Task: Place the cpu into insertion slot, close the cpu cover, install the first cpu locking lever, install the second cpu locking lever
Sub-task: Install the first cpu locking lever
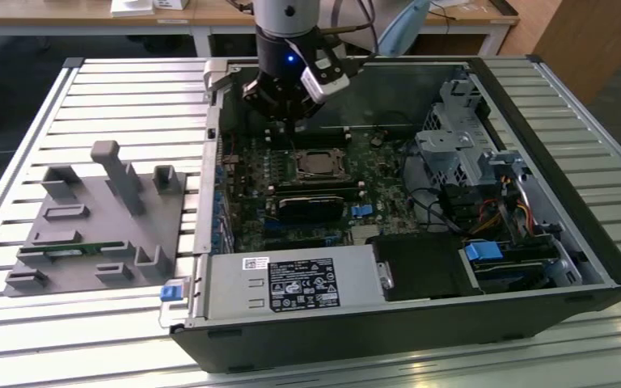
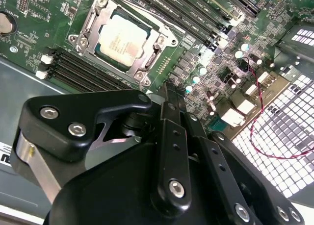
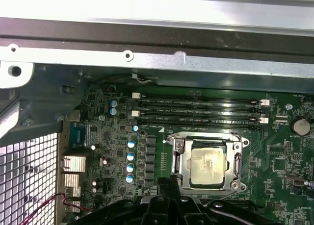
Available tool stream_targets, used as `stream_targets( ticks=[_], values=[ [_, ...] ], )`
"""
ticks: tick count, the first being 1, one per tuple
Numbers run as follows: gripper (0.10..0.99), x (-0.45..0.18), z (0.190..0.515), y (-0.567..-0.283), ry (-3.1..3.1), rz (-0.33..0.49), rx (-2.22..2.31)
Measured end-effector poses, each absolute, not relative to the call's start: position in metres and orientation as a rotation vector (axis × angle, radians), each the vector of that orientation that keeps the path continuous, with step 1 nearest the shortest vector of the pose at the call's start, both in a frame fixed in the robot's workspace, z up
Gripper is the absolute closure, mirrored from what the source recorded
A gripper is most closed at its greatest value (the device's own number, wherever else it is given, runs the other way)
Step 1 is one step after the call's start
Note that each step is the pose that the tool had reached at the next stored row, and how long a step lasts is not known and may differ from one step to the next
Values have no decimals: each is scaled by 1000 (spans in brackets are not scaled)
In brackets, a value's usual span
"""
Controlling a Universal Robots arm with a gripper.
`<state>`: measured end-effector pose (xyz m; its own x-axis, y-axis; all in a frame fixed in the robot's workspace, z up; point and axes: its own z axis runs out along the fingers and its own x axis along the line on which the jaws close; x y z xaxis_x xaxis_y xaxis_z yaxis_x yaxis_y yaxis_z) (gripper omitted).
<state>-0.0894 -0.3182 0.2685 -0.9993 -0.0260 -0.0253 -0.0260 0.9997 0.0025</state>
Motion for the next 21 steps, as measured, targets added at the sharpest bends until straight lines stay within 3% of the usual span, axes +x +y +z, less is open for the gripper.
stream_targets(
  ticks=[21],
  values=[
    [980,-98,264,-312,3116,4,-40]
  ],
)
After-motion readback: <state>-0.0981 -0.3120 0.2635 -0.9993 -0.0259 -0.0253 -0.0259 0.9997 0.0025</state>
